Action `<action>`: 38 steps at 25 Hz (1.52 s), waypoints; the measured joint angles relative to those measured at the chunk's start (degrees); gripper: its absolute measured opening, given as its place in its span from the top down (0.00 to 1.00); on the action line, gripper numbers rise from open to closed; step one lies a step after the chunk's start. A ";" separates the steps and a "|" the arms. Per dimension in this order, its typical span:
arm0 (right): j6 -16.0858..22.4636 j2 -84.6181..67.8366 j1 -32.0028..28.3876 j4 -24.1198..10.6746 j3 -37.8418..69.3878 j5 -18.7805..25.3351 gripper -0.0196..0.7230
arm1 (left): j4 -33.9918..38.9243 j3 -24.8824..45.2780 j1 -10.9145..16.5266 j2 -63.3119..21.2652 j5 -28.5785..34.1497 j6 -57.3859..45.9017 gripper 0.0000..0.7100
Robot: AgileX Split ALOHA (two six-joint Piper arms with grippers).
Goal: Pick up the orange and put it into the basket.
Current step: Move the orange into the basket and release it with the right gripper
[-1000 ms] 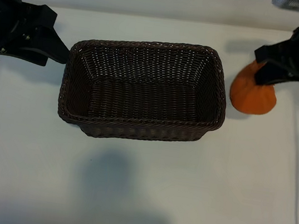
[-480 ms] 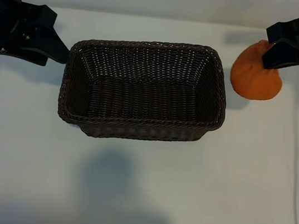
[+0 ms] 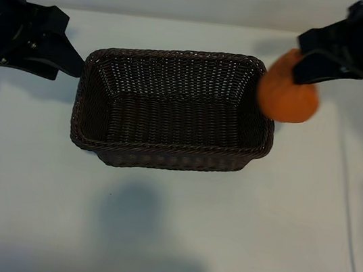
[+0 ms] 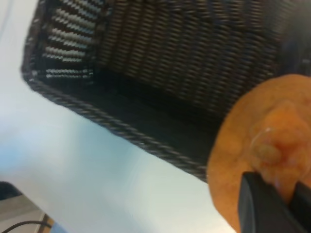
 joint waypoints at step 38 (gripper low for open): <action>4.79 13.80 14.95 0.81 -8.80 -10.53 0.91 | -1.39 0.00 0.00 0.00 1.23 0.00 0.31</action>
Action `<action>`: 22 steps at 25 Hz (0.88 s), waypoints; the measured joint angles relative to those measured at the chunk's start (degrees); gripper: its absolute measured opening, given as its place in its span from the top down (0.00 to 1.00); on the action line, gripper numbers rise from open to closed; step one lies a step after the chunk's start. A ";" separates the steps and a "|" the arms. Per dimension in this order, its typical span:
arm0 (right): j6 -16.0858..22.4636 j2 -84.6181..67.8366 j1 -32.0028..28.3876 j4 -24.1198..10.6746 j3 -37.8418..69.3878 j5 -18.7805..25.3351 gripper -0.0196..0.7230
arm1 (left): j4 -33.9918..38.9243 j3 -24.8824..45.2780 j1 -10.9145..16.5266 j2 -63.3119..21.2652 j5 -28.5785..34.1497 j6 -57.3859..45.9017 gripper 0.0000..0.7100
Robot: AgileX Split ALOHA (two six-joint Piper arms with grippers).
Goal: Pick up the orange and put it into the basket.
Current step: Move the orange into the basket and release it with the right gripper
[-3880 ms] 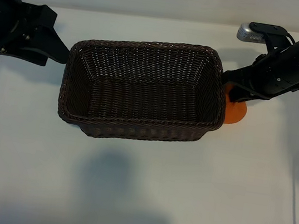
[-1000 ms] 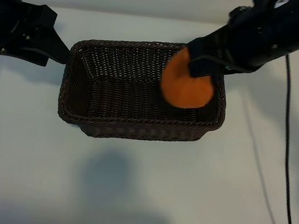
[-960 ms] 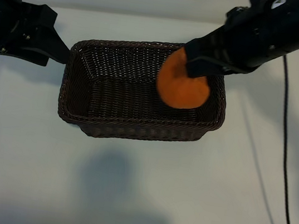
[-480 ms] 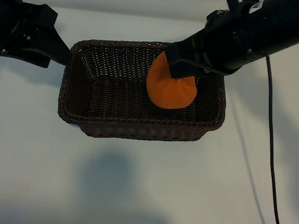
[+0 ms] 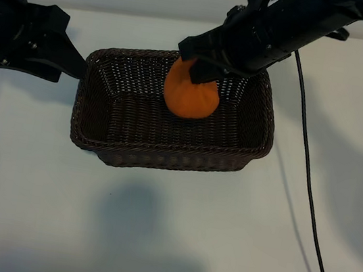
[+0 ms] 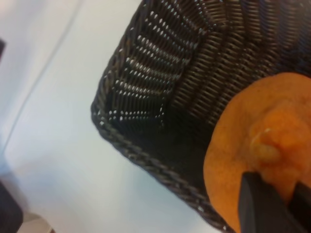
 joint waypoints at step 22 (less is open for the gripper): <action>-1.62 4.26 0.00 -2.80 -0.27 1.84 0.91 | 0.00 0.00 0.00 0.00 -0.22 0.00 0.31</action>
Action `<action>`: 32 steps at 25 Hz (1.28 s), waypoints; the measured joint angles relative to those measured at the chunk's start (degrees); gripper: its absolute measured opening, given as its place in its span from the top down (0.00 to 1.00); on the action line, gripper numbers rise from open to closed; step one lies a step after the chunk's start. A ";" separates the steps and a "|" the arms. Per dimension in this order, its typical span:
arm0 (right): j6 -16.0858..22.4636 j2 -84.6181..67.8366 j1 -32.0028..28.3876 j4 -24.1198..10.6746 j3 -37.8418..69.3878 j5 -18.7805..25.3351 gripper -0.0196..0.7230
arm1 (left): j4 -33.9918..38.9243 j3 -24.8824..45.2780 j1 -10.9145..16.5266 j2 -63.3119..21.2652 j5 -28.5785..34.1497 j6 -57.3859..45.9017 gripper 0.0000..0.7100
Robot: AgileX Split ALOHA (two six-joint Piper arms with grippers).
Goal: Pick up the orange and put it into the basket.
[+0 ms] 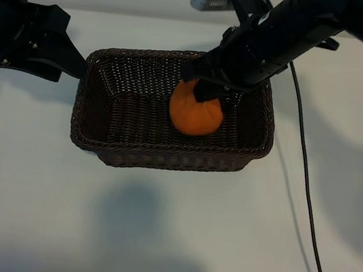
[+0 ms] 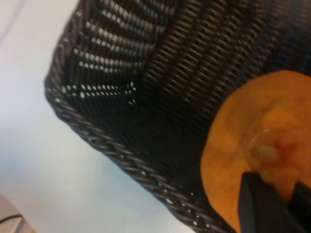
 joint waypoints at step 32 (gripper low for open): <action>-0.70 1.55 0.00 1.85 -0.11 -1.83 0.32 | -0.03 0.00 0.00 0.00 0.23 0.00 0.31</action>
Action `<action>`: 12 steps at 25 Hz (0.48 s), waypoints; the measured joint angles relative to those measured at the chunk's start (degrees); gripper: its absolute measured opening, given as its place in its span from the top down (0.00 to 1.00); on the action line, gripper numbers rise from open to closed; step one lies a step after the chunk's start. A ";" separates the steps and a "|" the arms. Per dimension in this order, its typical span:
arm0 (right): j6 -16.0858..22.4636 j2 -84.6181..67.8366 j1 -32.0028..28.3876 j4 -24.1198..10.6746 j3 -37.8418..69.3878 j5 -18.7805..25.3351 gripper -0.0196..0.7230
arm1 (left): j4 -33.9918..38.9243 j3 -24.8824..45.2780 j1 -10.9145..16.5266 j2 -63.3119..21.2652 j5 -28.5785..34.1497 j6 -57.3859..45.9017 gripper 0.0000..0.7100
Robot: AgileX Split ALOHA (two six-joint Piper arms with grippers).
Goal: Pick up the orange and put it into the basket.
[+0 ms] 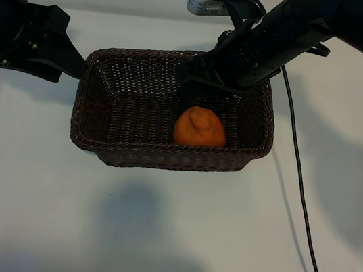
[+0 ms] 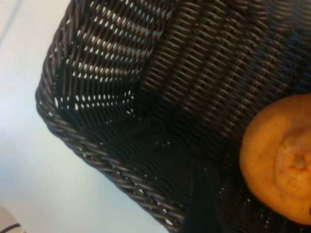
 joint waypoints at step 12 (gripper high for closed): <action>-0.48 -0.68 0.00 0.00 0.00 2.33 0.37 | 0.00 0.00 0.00 0.00 0.00 0.00 0.31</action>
